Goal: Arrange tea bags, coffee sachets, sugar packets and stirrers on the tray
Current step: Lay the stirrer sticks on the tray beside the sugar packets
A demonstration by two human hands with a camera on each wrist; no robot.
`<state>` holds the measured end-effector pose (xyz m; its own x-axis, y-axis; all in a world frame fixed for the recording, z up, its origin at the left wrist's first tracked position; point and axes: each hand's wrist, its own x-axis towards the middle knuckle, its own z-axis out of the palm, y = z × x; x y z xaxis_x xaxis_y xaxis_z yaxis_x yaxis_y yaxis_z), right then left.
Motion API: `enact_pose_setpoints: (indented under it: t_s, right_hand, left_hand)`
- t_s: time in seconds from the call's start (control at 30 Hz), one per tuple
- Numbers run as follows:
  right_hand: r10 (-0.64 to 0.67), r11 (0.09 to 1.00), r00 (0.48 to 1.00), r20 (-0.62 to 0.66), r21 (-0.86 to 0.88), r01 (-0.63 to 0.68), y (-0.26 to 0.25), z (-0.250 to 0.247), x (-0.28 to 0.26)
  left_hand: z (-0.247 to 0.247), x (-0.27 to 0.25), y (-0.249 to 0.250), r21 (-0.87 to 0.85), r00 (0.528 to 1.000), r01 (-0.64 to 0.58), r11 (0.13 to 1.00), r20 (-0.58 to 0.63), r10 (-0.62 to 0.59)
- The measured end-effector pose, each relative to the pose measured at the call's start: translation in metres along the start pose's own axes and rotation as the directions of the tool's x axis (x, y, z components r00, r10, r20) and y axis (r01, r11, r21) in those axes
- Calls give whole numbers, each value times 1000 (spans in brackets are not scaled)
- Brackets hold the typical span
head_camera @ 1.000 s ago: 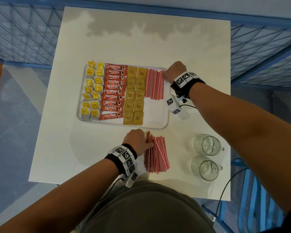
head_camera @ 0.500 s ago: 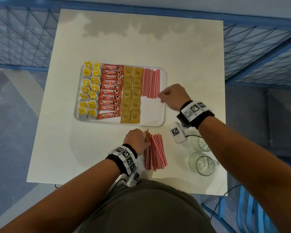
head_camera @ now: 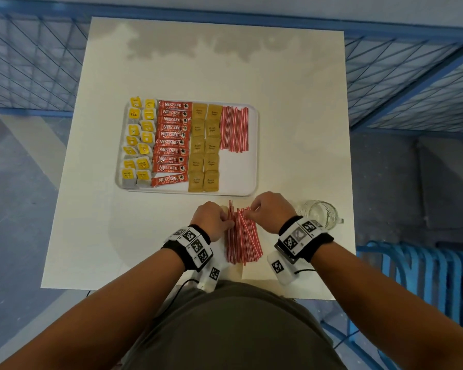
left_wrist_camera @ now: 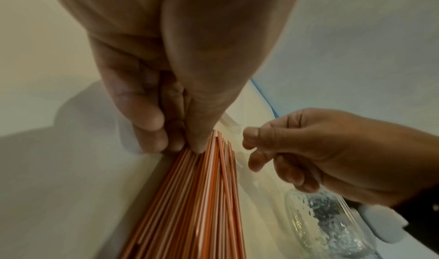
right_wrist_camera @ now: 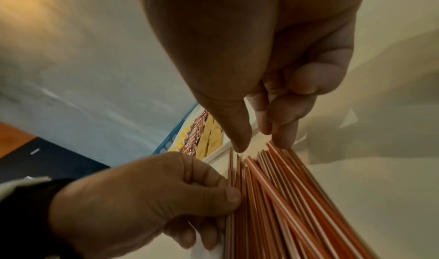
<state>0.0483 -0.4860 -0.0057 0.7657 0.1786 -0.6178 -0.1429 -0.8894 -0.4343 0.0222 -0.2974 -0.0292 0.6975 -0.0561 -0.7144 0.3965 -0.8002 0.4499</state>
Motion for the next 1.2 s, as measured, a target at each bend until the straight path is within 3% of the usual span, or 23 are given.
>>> enact_pose_setpoints:
  t_s: [0.17, 0.47, 0.83, 1.2]
  right_hand:
    - [56, 987, 998, 5, -149, -54, 2, 12, -14]
    - [68, 978, 998, -3, -200, -68, -2, 27, -18]
    - [86, 988, 996, 1, -128, -86, 2, 31, -16]
    - [93, 991, 994, 48, 93, -97, 12, 23, -16]
  left_hand:
    - [1, -6, -3, -67, 1000, -21, 998, -12, 20]
    - [2, -16, -10, -158, 999, -38, 987, -28, 34]
    - [-3, -23, -17, -209, 997, -73, 975, -29, 69]
    - [-18, -28, -13, -245, 995, -96, 965, -49, 87]
